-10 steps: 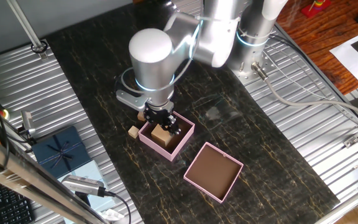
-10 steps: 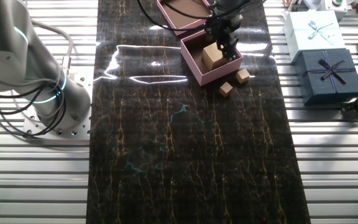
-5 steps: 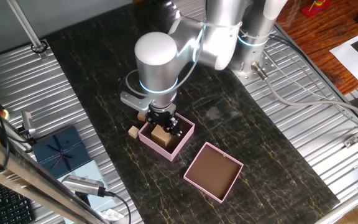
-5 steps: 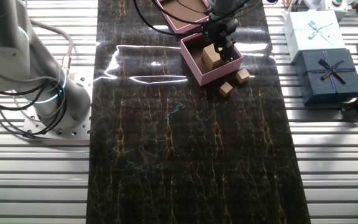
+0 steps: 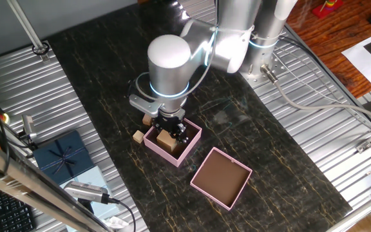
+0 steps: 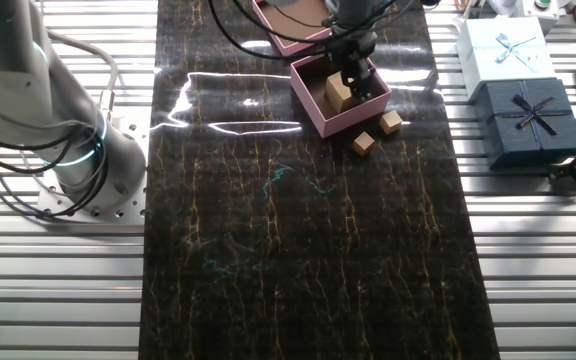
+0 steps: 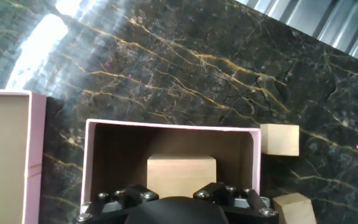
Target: Take everything out of the gift box
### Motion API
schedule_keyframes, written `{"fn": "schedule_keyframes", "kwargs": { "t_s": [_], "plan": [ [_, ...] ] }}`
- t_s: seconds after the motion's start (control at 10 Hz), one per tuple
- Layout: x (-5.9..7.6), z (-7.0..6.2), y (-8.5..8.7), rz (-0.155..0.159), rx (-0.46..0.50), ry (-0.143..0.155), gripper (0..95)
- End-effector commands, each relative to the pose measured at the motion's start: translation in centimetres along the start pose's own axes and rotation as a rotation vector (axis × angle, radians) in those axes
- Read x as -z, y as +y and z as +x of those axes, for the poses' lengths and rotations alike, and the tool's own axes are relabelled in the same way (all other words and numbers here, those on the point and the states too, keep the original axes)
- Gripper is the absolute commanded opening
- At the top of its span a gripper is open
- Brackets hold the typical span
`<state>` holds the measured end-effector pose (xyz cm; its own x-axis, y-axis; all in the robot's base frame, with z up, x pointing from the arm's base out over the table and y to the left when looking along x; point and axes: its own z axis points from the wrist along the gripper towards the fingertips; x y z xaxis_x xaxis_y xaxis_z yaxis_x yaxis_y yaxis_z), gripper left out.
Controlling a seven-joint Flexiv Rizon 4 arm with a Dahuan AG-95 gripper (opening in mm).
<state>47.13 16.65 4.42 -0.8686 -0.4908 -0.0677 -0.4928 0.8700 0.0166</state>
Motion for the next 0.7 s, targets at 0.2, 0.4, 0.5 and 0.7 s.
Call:
{"fn": "schedule_keyframes", "kwargs": {
  "t_s": [0.2,0.4,0.5,0.7],
  "plan": [
    [0.6,0.0,0.0,-0.006,-0.017,0.005,0.0],
    [2.7,-0.3,-0.4,-0.016,-0.024,0.022,0.0],
    [4.9,-0.4,-0.8,-0.022,-0.023,0.042,0.0],
    [7.7,-0.3,-1.9,-0.027,-0.013,0.062,0.0]
  ]
}}
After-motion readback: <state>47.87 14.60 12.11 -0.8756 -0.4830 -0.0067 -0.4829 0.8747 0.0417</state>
